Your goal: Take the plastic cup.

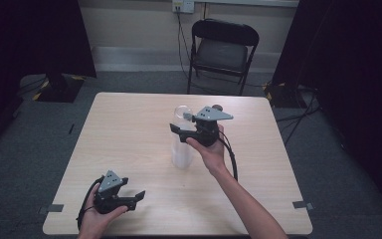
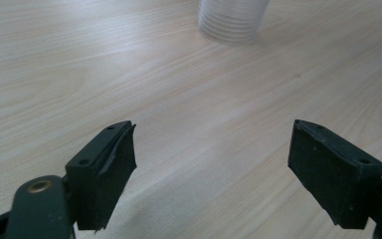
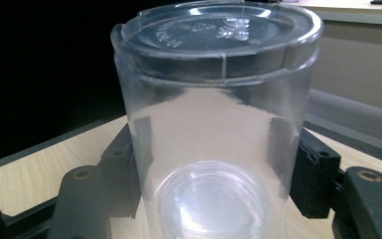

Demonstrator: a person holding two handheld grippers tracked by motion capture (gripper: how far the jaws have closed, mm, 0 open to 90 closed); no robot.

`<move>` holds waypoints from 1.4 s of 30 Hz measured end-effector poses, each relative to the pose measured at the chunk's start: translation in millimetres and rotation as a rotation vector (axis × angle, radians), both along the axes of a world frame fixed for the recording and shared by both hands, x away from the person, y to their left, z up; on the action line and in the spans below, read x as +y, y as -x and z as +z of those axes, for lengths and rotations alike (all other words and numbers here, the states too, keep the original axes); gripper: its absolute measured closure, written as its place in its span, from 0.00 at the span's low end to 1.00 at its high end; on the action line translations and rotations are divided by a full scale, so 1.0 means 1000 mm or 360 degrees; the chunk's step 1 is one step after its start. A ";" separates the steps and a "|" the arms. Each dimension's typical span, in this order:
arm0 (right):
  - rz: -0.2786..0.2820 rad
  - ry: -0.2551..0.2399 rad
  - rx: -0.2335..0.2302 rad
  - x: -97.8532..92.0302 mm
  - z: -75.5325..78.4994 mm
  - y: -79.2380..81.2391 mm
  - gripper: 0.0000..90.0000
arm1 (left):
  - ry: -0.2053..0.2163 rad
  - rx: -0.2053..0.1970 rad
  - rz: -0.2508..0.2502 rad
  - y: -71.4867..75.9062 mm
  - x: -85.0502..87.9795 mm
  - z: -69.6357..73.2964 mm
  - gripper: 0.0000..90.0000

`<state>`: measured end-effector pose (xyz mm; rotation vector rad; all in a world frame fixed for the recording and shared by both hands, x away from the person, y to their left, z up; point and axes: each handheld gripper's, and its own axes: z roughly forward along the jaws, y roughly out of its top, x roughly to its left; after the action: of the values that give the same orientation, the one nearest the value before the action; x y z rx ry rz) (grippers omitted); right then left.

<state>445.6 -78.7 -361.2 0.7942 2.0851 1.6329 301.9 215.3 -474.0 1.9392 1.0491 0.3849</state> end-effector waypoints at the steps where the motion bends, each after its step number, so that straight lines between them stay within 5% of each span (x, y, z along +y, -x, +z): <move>1: 0.0002 -0.0007 0.0002 0.000 0.001 0.000 0.39 | 0.0000 0.0001 0.0000 0.000 0.000 0.000 0.21; 22: 0.0034 -0.0150 -0.0045 -0.013 0.028 0.011 0.40 | -0.0036 -0.0008 -0.0005 0.000 -0.003 -0.001 0.21; 42: 0.0021 -0.0218 0.0010 -0.056 0.042 0.040 0.42 | -0.0040 -0.0064 -0.0057 -0.002 -0.017 0.002 0.18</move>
<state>405.4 -134.7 -319.2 0.8312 2.0035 1.7977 303.6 197.9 -472.3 1.9622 0.9864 0.4172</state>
